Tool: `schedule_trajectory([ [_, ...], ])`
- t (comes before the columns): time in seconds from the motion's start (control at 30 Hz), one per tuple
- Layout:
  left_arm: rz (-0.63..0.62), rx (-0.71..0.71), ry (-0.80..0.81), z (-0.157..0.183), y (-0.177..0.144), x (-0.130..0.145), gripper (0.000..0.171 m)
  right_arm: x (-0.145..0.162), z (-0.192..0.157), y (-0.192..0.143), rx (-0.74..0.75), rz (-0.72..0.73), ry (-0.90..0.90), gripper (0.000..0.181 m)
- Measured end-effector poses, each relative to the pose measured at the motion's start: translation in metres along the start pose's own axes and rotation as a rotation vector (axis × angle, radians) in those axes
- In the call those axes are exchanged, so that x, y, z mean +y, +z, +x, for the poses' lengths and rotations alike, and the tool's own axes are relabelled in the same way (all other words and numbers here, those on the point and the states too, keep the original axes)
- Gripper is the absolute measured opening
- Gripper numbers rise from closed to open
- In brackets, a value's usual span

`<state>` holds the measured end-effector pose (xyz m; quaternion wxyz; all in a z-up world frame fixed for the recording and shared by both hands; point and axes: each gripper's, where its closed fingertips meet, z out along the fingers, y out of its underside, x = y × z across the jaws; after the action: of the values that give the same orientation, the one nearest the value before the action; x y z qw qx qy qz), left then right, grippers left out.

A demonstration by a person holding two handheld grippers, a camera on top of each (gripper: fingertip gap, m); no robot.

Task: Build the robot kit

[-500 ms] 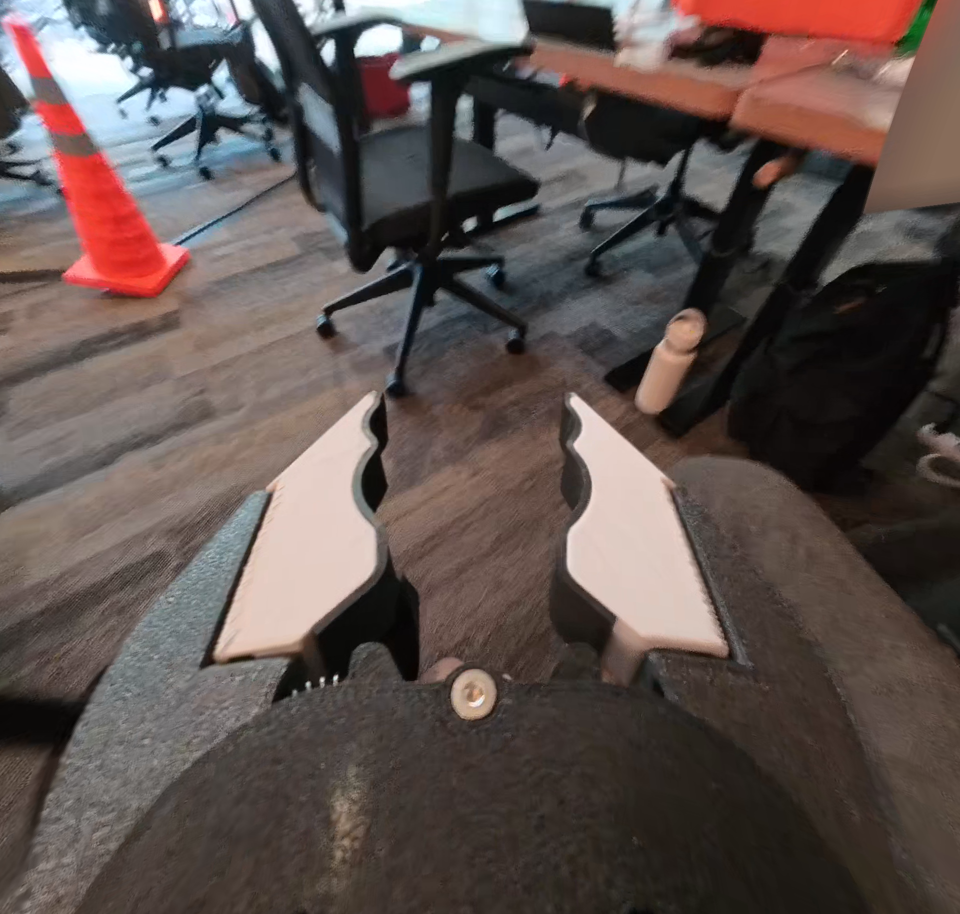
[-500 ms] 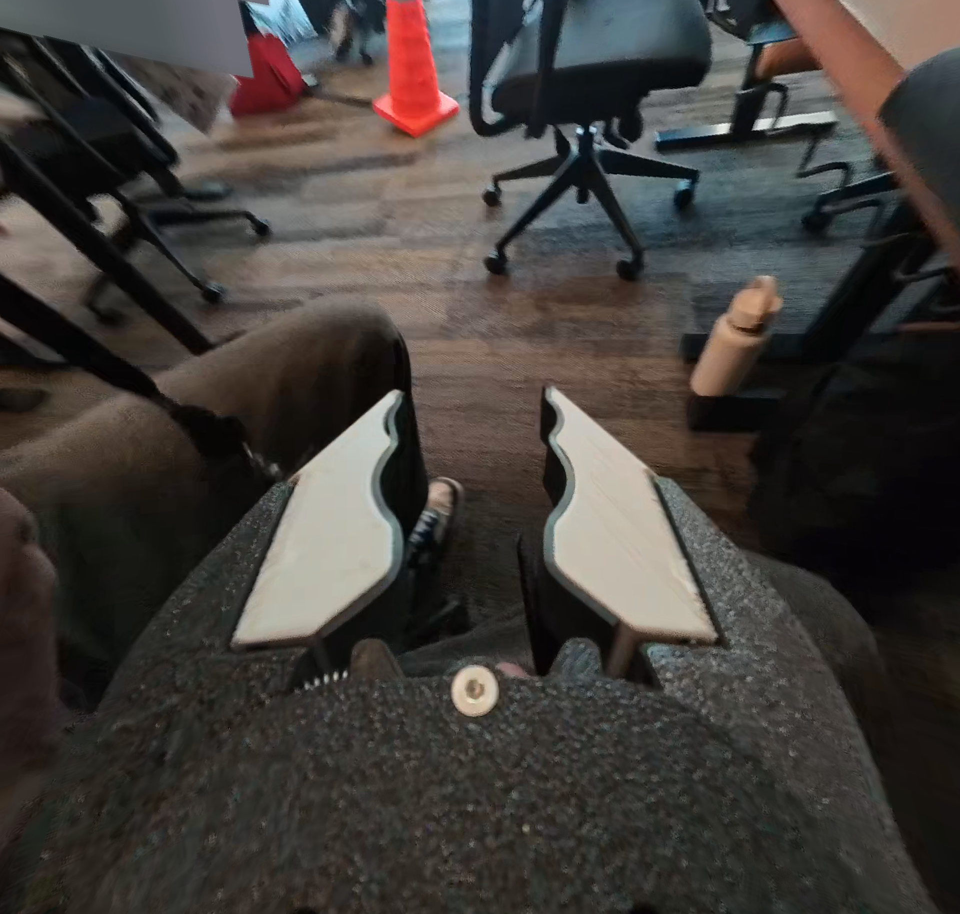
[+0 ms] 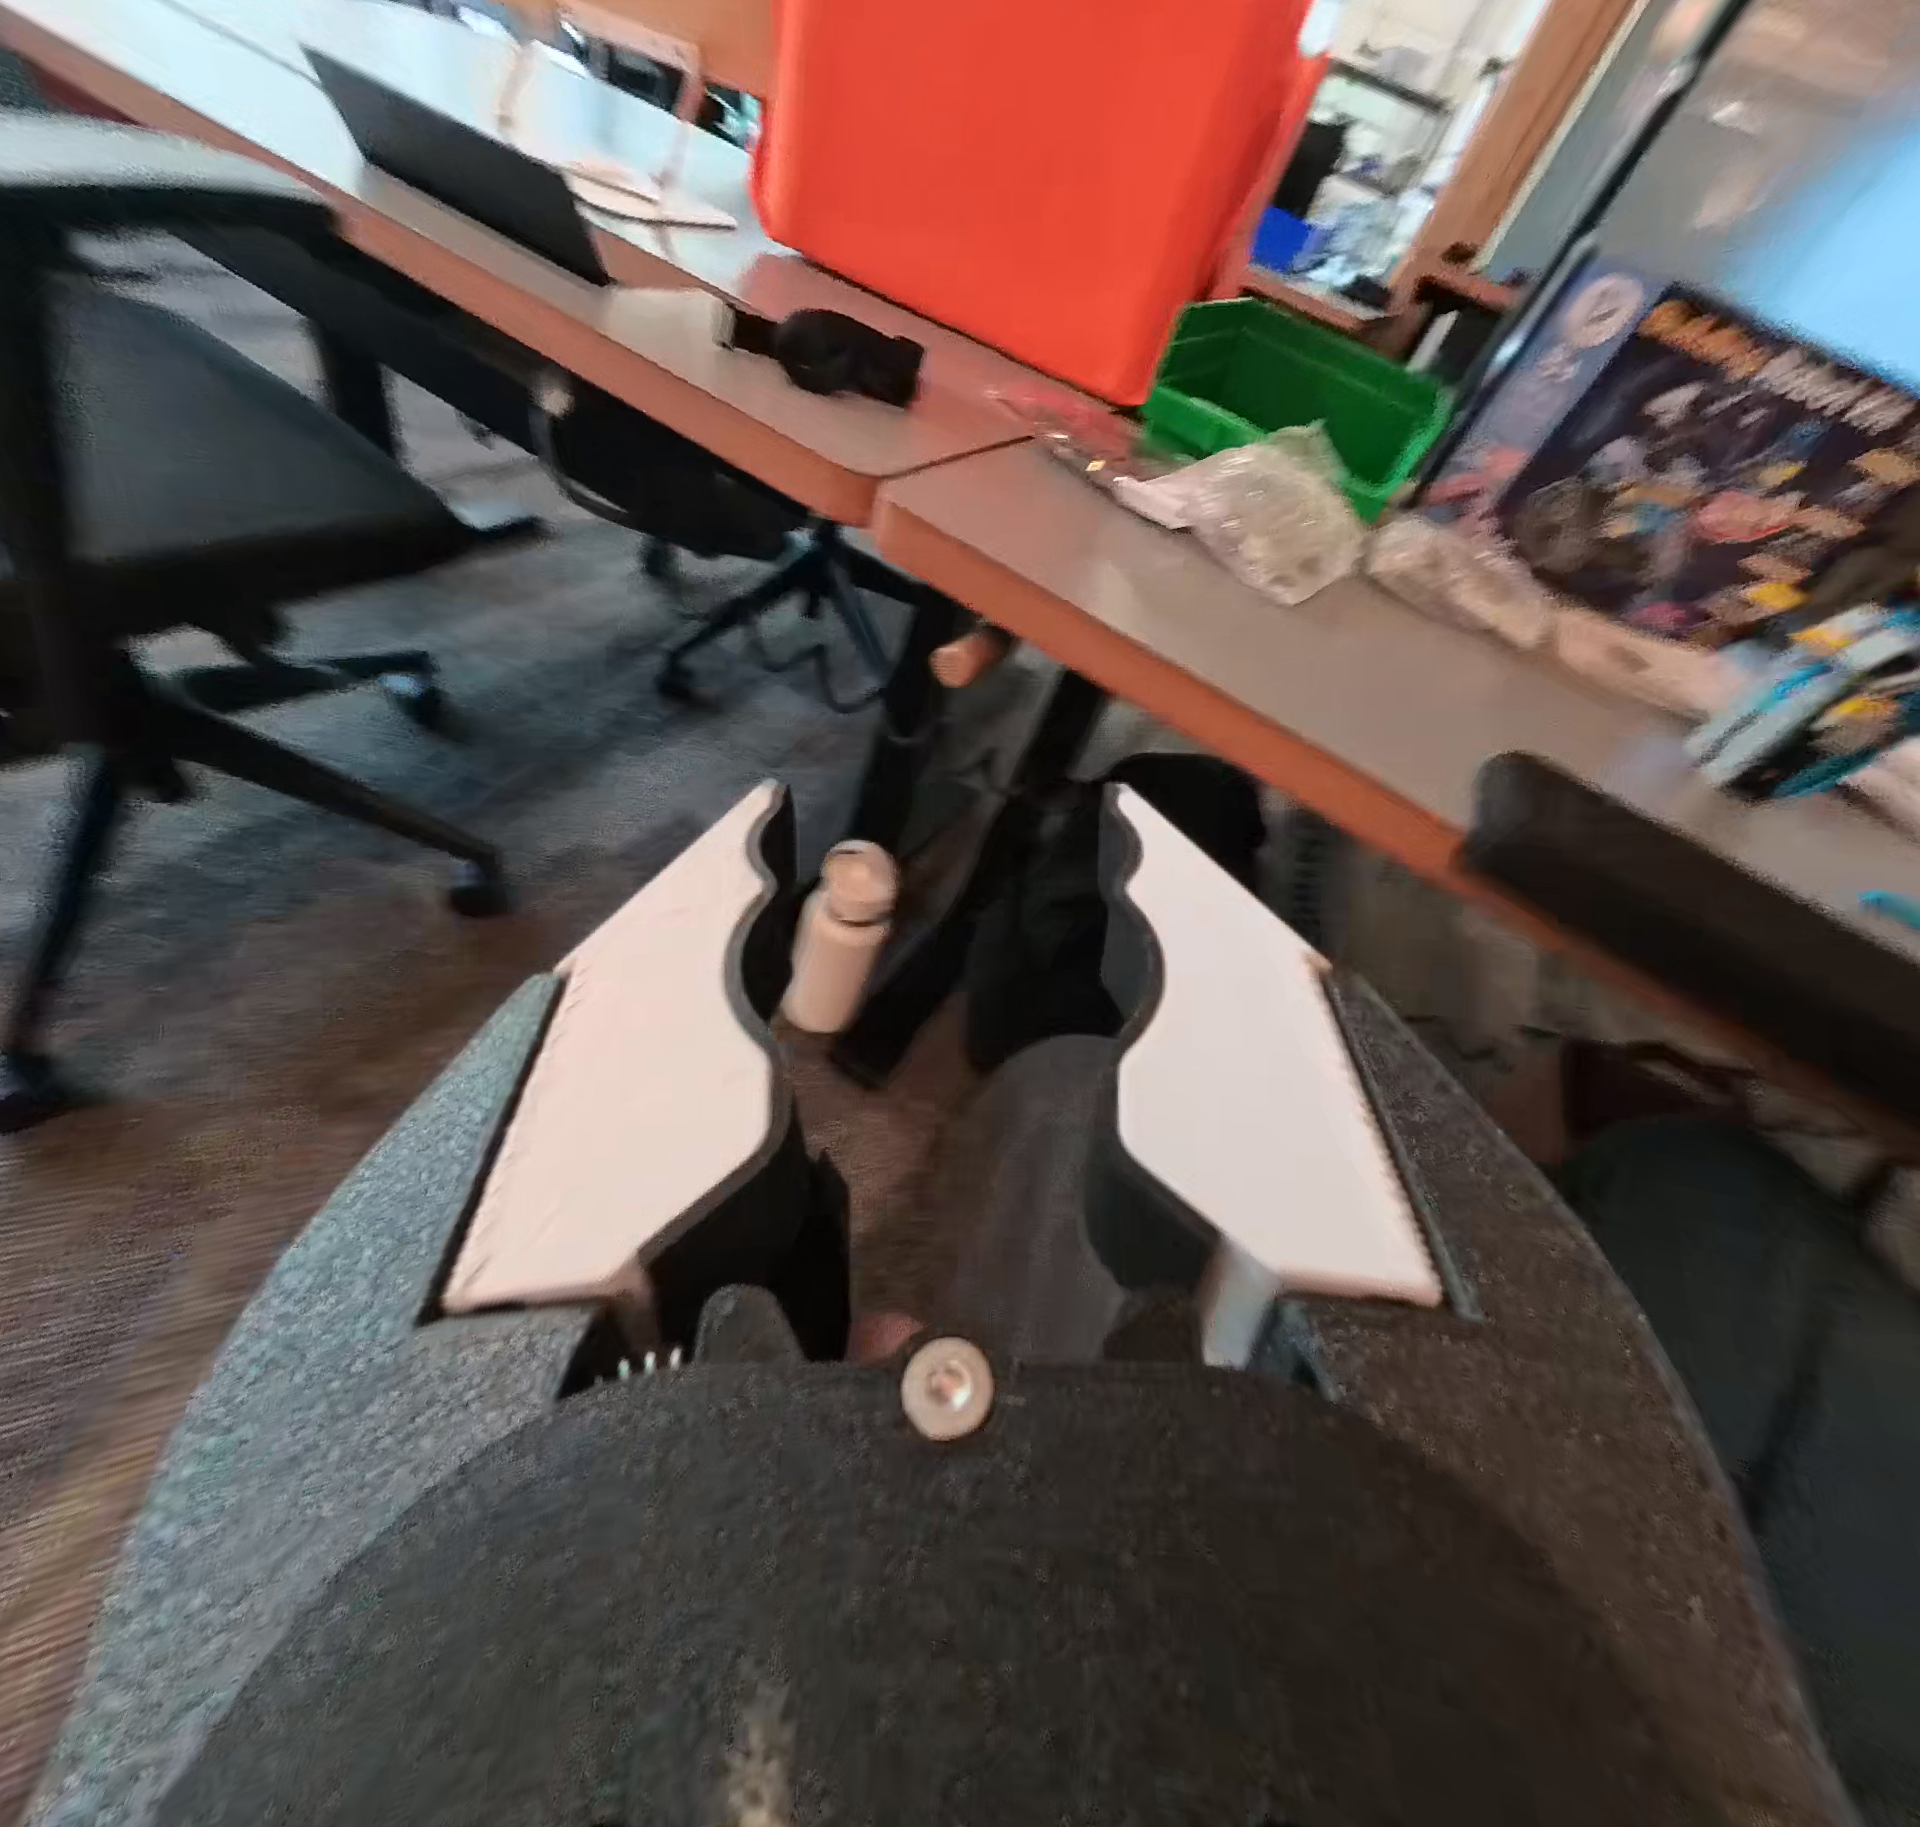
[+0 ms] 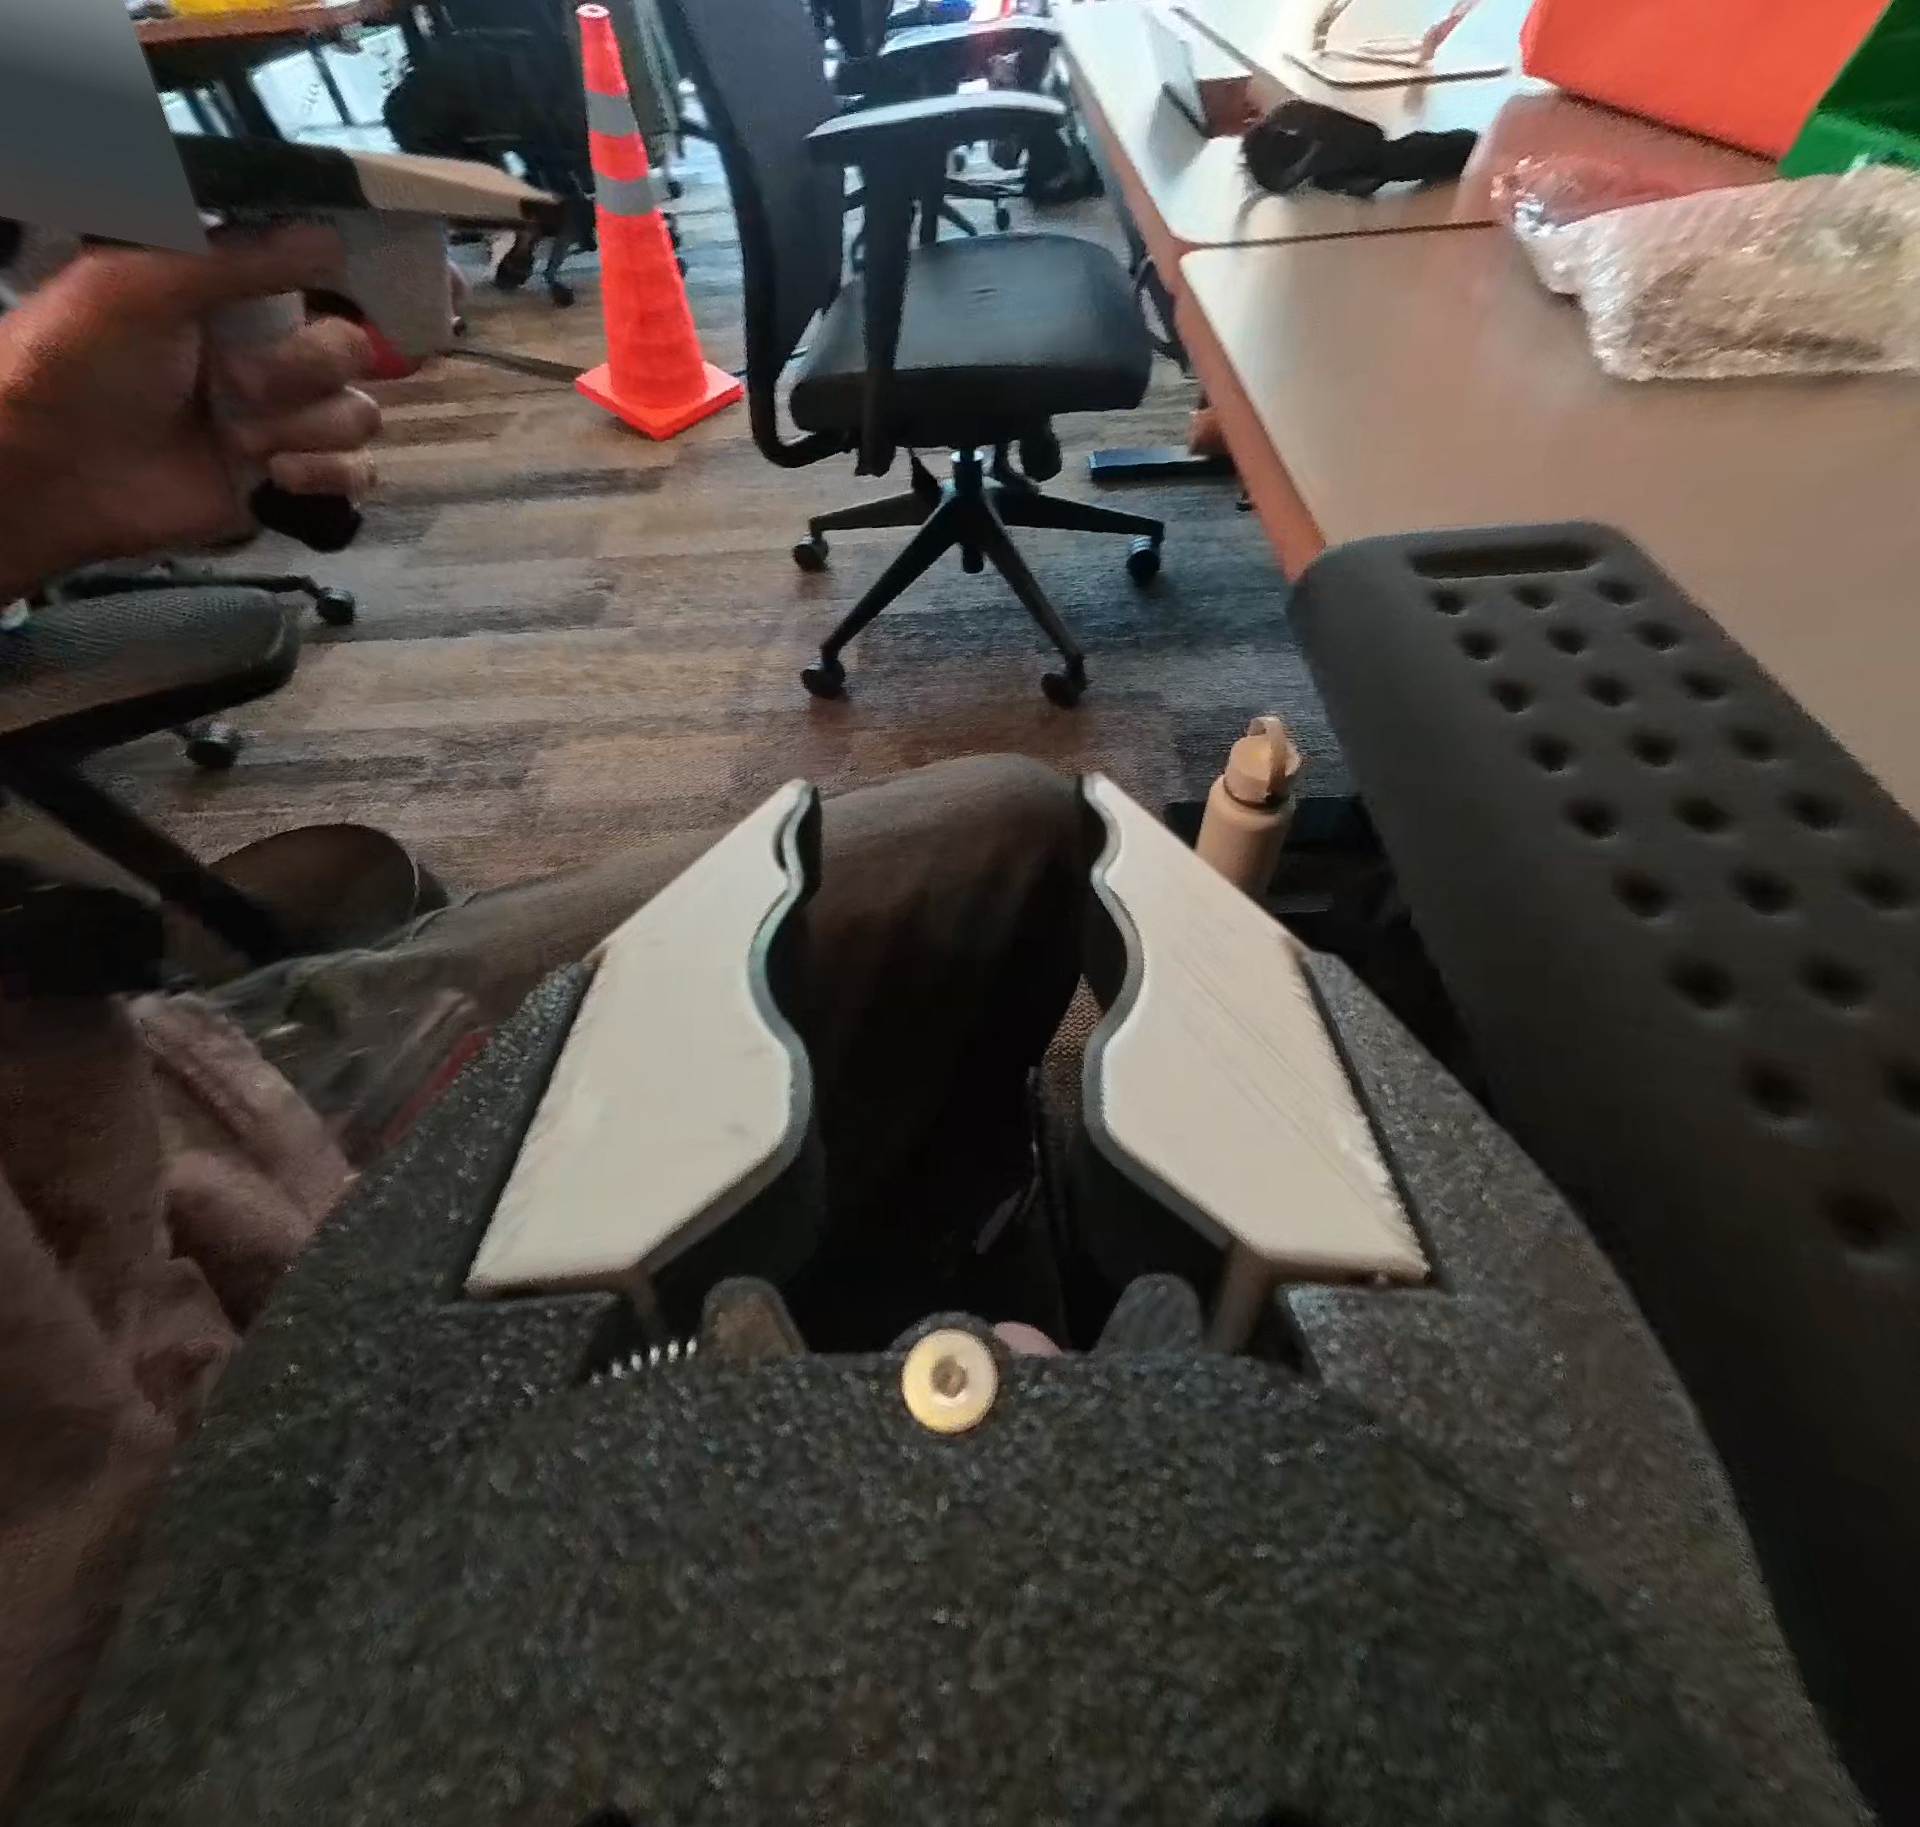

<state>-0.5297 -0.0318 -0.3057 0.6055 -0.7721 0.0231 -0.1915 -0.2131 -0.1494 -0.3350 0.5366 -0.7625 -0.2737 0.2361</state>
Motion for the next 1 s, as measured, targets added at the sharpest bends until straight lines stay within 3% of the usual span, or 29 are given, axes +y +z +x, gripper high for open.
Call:
schedule_trajectory([
  [0.07,-0.021,0.071,-0.071,0.013,0.023,0.003,0.059,0.001,0.016,0.005,0.050,0.009,0.079,0.049],
  [0.17,-0.086,0.040,-0.036,0.009,0.042,0.017,0.060,0.010,0.025,0.000,0.112,0.012,0.152,0.055],
  [0.3,-0.090,0.094,-0.029,0.021,0.032,0.019,0.059,0.004,0.029,-0.024,0.205,0.021,0.035,0.054],
  [0.47,-0.069,0.138,-0.041,0.043,0.021,0.013,0.058,-0.003,0.021,-0.050,0.241,0.109,0.099,0.050],
  [0.77,-0.124,0.151,0.208,0.082,0.054,0.032,0.059,-0.001,0.047,-0.077,0.271,0.195,0.246,0.047],
  [1.0,-0.139,0.146,0.370,0.094,0.058,0.044,0.059,0.004,0.060,-0.094,0.332,0.215,0.331,0.044],
])
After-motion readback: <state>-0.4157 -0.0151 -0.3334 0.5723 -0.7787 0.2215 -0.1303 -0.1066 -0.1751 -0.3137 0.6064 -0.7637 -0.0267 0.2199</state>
